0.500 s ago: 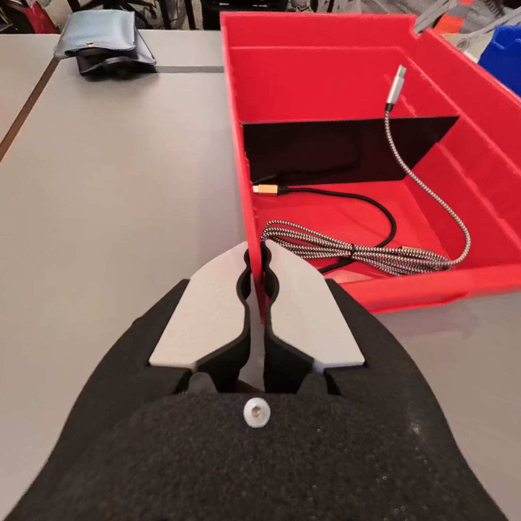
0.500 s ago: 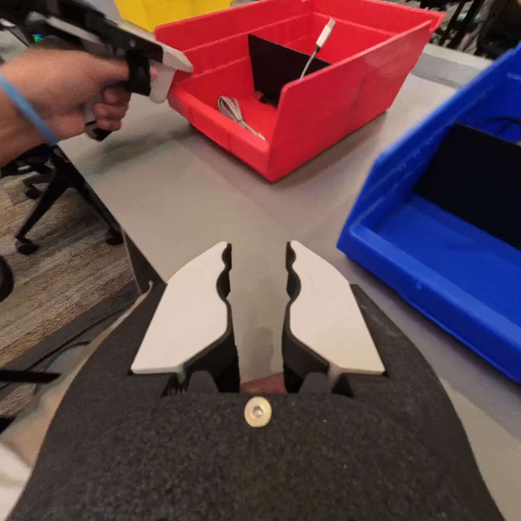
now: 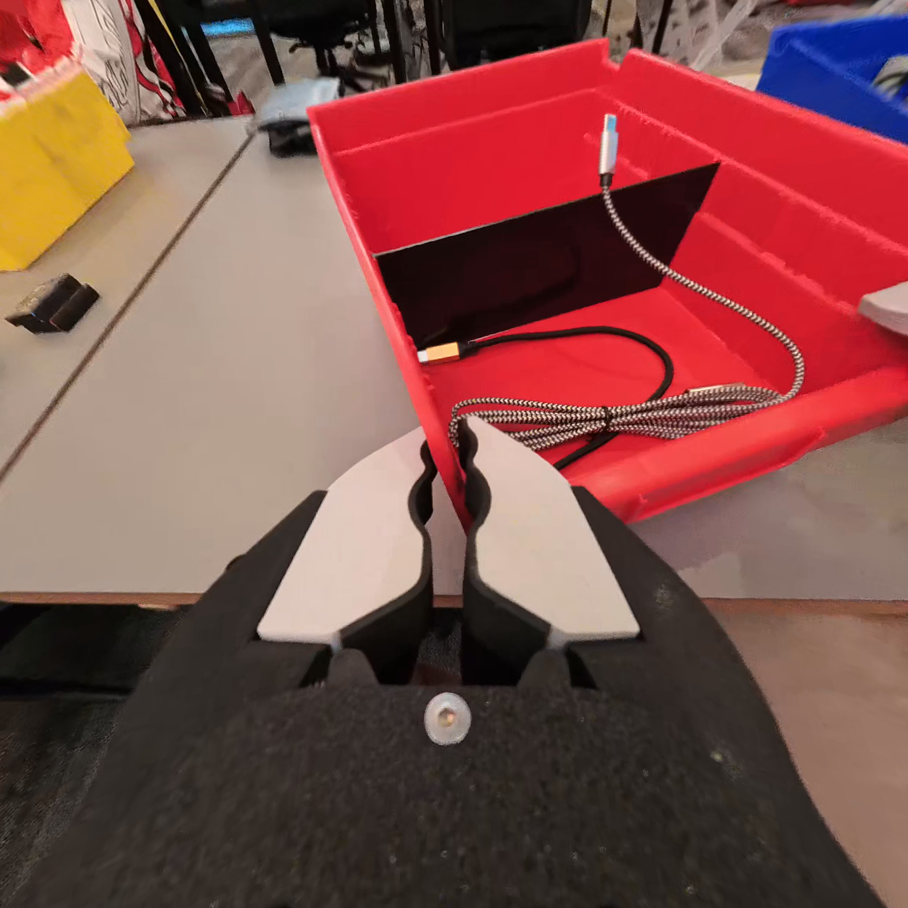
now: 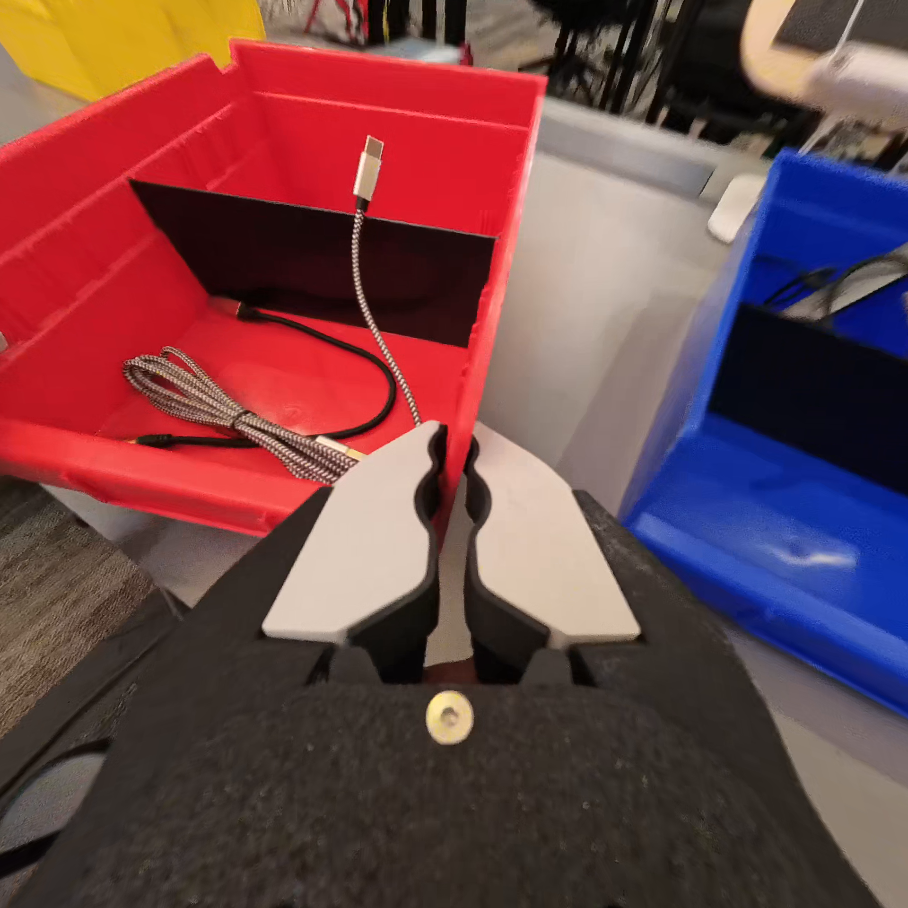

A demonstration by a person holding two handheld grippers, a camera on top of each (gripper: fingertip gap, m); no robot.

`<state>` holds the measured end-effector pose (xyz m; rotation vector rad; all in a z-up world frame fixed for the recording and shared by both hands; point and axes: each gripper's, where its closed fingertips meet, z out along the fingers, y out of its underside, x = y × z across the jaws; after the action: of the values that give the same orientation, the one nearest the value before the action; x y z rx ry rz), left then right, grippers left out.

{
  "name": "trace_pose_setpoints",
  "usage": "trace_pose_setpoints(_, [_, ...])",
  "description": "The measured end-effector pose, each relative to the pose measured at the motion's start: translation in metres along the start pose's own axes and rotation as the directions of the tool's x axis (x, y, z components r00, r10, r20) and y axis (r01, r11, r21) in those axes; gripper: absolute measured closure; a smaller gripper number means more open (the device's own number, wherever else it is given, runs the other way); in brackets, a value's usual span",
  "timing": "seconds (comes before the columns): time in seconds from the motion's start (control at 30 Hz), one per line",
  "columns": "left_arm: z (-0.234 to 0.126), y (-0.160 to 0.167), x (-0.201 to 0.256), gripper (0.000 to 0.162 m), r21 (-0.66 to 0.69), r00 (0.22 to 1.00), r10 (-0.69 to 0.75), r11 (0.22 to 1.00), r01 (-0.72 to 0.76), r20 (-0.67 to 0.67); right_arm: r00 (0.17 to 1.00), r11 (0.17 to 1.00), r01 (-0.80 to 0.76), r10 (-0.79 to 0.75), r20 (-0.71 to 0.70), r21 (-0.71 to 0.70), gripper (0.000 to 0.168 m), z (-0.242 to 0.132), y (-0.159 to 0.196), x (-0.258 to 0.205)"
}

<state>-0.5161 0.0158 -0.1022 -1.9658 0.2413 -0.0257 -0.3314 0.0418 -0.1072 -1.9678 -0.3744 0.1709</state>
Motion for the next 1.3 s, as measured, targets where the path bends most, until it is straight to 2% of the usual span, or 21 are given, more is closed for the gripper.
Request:
trace_pose_setpoints(0.13, [-0.016, -0.063, 0.021, 0.155, 0.123, 0.999, 0.05, 0.991, -0.053, 0.021, 0.998, 0.992, 0.006, 0.002, -0.06, 0.129, 0.164, -0.034, -0.048, 0.03])
trace_pose_setpoints(0.23, [-0.017, -0.123, 0.06, 0.155, 0.223, 0.997, 0.081, 0.972, -0.075, -0.016, 0.989, 0.974, 0.017, 0.017, -0.148, 0.225, 0.164, -0.07, -0.087, 0.078])
trace_pose_setpoints(0.37, [-0.003, -0.186, 0.151, 0.155, 0.31, 0.982, 0.165, 0.942, -0.13, -0.09, 0.95, 0.955, 0.022, 0.072, -0.303, 0.295, 0.165, -0.125, -0.11, 0.172])
trace_pose_setpoints(0.5, [0.016, -0.215, 0.275, 0.155, 0.348, 0.946, 0.279, 0.914, -0.208, -0.167, 0.893, 0.949, 0.016, 0.127, -0.431, 0.314, 0.165, -0.183, -0.088, 0.281])
trace_pose_setpoints(0.67, [0.038, -0.201, 0.432, 0.155, 0.309, 0.902, 0.311, 0.926, -0.217, -0.3, 0.829, 0.967, -0.104, 0.213, -0.516, 0.232, 0.165, -0.229, -0.005, 0.411])
trace_pose_setpoints(0.77, [0.053, -0.172, 0.503, 0.155, 0.258, 0.891, 0.314, 0.937, -0.236, -0.327, 0.809, 0.948, -0.24, 0.315, -0.497, 0.211, 0.165, -0.238, 0.052, 0.469])
trace_pose_setpoints(0.83, [0.067, -0.146, 0.536, 0.155, 0.21, 0.89, 0.298, 0.949, -0.237, -0.346, 0.81, 0.951, -0.255, 0.31, -0.497, 0.177, 0.166, -0.238, 0.085, 0.495])
trace_pose_setpoints(0.93, [0.083, -0.114, 0.564, 0.154, 0.144, 0.883, 0.277, 0.96, -0.239, -0.379, 0.816, 0.953, -0.285, 0.296, -0.496, 0.1, 0.166, -0.233, 0.121, 0.518])
trace_pose_setpoints(1.1, [0.096, -0.101, 0.579, 0.152, 0.131, 0.876, 0.284, 0.959, -0.253, -0.389, 0.821, 0.951, -0.301, 0.293, -0.49, 0.064, 0.166, -0.22, 0.133, 0.54])
trace_pose_setpoints(1.2, [0.106, -0.089, 0.585, 0.151, 0.075, 0.867, 0.249, 0.968, -0.24, -0.431, 0.814, 0.937, -0.346, 0.322, -0.483, 0.04, 0.166, -0.213, 0.14, 0.546])
trace_pose_setpoints(1.3, [0.112, -0.076, 0.587, 0.149, 0.057, 0.843, 0.255, 0.964, -0.26, -0.473, 0.809, 0.943, -0.333, 0.282, -0.516, -0.007, 0.164, -0.205, 0.152, 0.55])
